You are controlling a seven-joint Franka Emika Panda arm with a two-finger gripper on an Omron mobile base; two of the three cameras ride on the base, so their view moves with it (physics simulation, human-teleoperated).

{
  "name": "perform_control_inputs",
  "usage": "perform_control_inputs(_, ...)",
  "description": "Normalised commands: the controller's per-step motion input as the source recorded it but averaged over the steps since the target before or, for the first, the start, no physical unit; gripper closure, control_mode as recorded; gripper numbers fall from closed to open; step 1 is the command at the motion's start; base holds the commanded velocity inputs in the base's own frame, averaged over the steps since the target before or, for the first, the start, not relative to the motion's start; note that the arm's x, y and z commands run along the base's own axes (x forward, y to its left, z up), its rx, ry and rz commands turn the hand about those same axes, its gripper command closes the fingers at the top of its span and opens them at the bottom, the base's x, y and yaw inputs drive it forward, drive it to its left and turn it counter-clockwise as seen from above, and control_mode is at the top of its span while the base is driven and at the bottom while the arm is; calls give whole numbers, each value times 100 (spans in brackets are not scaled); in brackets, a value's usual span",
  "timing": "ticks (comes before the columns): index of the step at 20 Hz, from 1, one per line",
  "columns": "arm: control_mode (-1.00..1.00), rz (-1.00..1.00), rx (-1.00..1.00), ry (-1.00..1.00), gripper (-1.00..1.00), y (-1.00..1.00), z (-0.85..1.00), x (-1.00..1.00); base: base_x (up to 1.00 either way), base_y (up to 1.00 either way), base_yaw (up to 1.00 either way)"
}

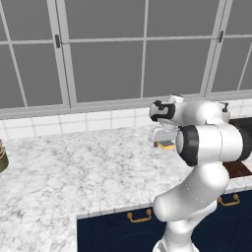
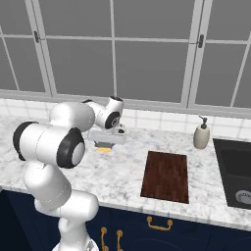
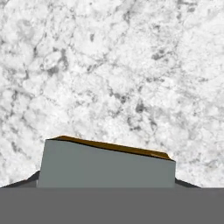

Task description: Pick up the sponge from the counter and clean the cutting board by briefly scrubbing or pressing down on the cutting board. Once finished, release the sponge.

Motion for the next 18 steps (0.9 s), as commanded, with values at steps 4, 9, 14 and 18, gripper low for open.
perform_control_inputs(4,-100,-4,-11,12,100,2,-21,47,0,0,0)
perform_control_inputs(9,-100,-4,-8,2,100,1,-49,7,0,0,0)
perform_control_inputs(14,-100,-4,-4,0,100,0,-28,0,0,0,0)
perform_control_inputs(18,-100,-4,-1,0,-100,2,-2,0,0,0,0)
